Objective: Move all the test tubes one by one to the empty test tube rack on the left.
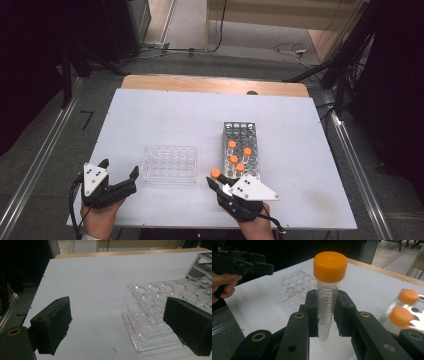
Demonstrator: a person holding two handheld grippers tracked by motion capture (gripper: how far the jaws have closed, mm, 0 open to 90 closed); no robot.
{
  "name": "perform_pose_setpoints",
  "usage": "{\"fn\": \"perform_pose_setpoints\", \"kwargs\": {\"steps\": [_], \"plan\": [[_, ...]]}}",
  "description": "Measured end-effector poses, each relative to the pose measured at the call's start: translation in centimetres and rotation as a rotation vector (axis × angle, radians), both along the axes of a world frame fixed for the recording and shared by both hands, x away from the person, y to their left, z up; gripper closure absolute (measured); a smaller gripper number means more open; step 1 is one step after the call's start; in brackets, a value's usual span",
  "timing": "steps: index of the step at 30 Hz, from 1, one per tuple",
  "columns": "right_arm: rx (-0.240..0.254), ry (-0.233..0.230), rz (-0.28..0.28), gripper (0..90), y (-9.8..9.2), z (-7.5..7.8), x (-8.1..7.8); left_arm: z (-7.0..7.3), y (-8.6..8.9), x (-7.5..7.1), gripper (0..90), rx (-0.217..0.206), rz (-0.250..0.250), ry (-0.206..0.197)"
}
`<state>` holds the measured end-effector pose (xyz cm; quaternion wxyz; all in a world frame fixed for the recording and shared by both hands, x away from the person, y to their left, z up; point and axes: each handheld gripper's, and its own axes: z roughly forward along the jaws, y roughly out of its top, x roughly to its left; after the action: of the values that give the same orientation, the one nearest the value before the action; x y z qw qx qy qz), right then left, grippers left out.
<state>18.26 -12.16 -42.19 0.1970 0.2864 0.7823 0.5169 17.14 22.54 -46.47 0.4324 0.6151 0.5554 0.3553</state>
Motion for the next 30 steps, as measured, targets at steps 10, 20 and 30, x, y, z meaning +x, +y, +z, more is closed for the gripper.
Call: {"fn": "perform_pose_setpoints", "kwargs": {"steps": [10,20,30], "plan": [[-0.063,0.045,0.068,72.1,5.9,-2.6,0.2,1.4,-1.1,-1.1,10.1,-0.026,-0.099,-0.029],[-0.091,0.058,0.1,72.1,9.3,-3.2,0.7,3.1,-3.1,-2.5,24.5,-0.071,-0.297,-0.036],[-0.099,0.058,0.127,72.1,10.7,-3.7,0.5,3.2,-6.0,-3.2,45.1,-0.003,-0.46,-0.043]]}}
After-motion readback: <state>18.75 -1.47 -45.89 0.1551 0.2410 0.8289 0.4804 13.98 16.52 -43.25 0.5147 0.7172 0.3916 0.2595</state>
